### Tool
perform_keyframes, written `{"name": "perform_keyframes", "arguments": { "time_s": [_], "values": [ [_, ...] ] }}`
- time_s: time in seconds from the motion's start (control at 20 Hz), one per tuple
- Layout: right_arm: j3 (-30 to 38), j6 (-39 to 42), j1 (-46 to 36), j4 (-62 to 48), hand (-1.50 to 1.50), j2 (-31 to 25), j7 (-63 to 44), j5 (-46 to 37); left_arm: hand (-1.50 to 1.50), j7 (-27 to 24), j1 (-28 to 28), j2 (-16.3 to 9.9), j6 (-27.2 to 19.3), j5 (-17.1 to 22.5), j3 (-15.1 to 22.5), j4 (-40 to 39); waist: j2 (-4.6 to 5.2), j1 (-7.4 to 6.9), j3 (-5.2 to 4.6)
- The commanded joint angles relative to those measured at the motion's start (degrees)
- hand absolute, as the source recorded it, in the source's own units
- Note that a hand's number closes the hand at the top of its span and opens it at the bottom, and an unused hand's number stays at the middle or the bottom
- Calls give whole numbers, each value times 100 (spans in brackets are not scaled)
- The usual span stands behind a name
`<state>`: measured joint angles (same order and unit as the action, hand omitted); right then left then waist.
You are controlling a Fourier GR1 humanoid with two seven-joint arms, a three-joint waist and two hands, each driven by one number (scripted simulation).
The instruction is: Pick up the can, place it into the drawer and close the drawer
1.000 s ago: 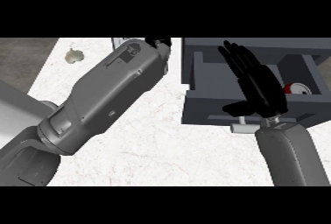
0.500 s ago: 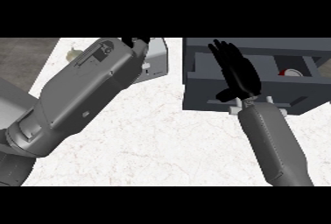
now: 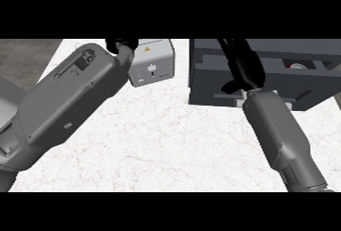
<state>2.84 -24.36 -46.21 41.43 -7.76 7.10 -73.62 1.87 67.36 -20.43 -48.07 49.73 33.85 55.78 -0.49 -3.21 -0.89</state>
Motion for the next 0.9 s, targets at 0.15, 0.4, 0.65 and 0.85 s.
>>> {"name": "perform_keyframes", "arguments": {
  "time_s": [0.15, 0.4, 0.65, 0.85],
  "values": [
    [421, -1006, -482, -1304, -150, 18, 100, 33, -150, 237, -156, -215, -99, -125, -78, 455, 140, -62, 100],
    [570, -1382, -977, -1968, -150, -172, 95, -95, -150, 530, -39, -307, -182, -261, -8, 596, 166, -96, 104],
    [702, -1641, -1437, -2394, -150, -250, -106, -154, -150, 616, -340, -696, 60, -224, -139, 1004, 201, -283, 102],
    [764, -1469, -1910, -2655, -150, -447, -208, -187, -150, 545, -324, -573, -33, -348, -167, 937, 240, -221, 102]
  ]
}}
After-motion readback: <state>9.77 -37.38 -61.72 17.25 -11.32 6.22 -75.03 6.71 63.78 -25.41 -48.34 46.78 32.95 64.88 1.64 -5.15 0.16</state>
